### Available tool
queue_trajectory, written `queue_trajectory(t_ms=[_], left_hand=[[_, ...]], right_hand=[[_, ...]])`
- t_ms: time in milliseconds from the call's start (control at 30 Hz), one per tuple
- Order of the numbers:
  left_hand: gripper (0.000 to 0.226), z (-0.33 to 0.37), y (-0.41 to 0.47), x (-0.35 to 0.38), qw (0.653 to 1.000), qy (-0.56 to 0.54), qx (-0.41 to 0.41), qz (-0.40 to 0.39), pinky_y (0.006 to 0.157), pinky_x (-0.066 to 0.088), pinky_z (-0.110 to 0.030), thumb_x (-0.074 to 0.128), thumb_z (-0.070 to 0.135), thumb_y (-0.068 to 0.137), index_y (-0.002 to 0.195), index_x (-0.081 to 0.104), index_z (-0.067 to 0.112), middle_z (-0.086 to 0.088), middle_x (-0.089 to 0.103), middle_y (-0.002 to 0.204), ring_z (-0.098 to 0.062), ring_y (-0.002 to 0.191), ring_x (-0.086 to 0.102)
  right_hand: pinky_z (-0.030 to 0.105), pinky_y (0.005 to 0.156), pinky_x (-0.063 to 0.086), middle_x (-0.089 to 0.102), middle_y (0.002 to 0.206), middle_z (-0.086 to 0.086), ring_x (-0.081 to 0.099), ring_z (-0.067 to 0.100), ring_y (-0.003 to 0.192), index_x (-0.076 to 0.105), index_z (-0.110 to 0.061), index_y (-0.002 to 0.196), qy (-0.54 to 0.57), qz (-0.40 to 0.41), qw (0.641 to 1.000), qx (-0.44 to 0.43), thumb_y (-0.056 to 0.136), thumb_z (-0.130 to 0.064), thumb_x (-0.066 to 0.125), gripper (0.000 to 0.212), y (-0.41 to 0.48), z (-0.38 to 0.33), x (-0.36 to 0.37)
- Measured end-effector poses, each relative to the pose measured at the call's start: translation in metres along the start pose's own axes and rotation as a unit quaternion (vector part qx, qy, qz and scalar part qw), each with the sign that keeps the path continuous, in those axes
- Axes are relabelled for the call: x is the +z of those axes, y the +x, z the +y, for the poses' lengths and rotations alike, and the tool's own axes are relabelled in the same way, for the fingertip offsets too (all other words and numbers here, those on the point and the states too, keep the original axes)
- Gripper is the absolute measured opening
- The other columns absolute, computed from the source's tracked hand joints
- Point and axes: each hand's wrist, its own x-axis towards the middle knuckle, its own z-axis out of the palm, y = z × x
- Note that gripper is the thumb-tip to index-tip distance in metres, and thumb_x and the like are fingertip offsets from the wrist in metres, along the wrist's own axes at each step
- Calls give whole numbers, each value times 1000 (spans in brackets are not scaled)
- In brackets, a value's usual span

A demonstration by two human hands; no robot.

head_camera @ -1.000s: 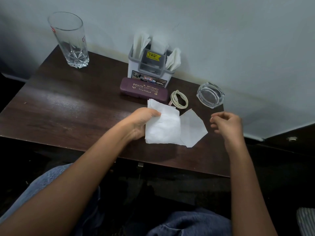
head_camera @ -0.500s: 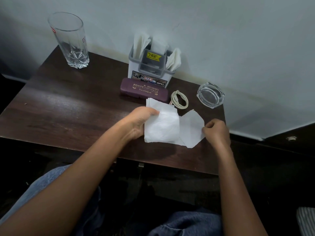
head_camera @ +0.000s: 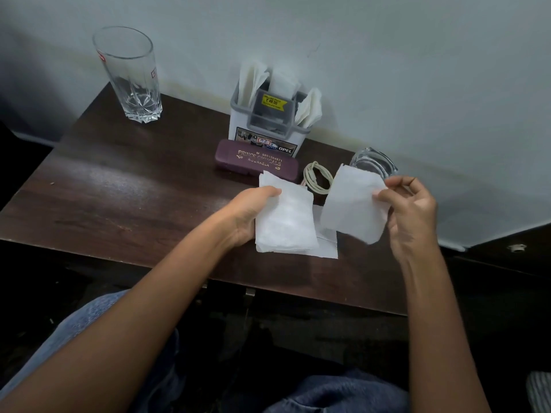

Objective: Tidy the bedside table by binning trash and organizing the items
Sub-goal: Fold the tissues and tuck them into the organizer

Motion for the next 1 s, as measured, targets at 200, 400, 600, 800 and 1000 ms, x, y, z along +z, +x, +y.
queue_trajectory(t_ms=[200, 400, 600, 800, 1000], left_hand=[[29, -1, 1, 1, 1000, -19, -1, -22, 70, 54, -33, 47, 23, 96, 118, 59, 8, -8, 70, 101, -21, 87, 67], [32, -4, -2, 9, 996, -31, -11, -83, 79, 53, -34, 44, 29, 96, 117, 61, 11, -6, 70, 103, -22, 90, 67], [43, -8, 1, 13, 993, -51, -3, -111, 91, 49, -38, 36, 39, 99, 121, 61, 12, -9, 70, 110, -25, 98, 66], [61, -9, -1, 16, 988, -65, -19, -136, 82, 52, -35, 26, 57, 96, 93, 69, 15, -8, 74, 91, -21, 82, 71], [39, -12, -1, 16, 990, -20, -10, -136, 93, 49, -41, 42, 44, 95, 113, 64, 16, -9, 69, 110, -26, 100, 65]], right_hand=[[27, 69, 53, 59, 95, 9, 57, 18, 82, 61, -17, 93, 92, -240, 966, 15, 70, 5, 55, 33, -19, -38, -4], [25, 67, 54, 66, 82, -4, 63, 13, 74, 58, -17, 99, 143, -321, 934, 60, 68, 3, 46, 39, -33, -36, 9], [32, 67, 52, 67, 84, 3, 63, 17, 78, 60, -8, 103, -33, -223, 973, 54, 72, 9, 60, 36, -29, -9, 29], [21, 64, 51, 65, 81, 0, 61, 14, 74, 61, -7, 104, -85, -118, 989, 33, 75, 12, 58, 35, -31, 1, 40], [15, 57, 50, 64, 78, -6, 59, 1, 64, 61, -9, 102, -113, -114, 986, 31, 76, 10, 60, 33, -33, 4, 42]])
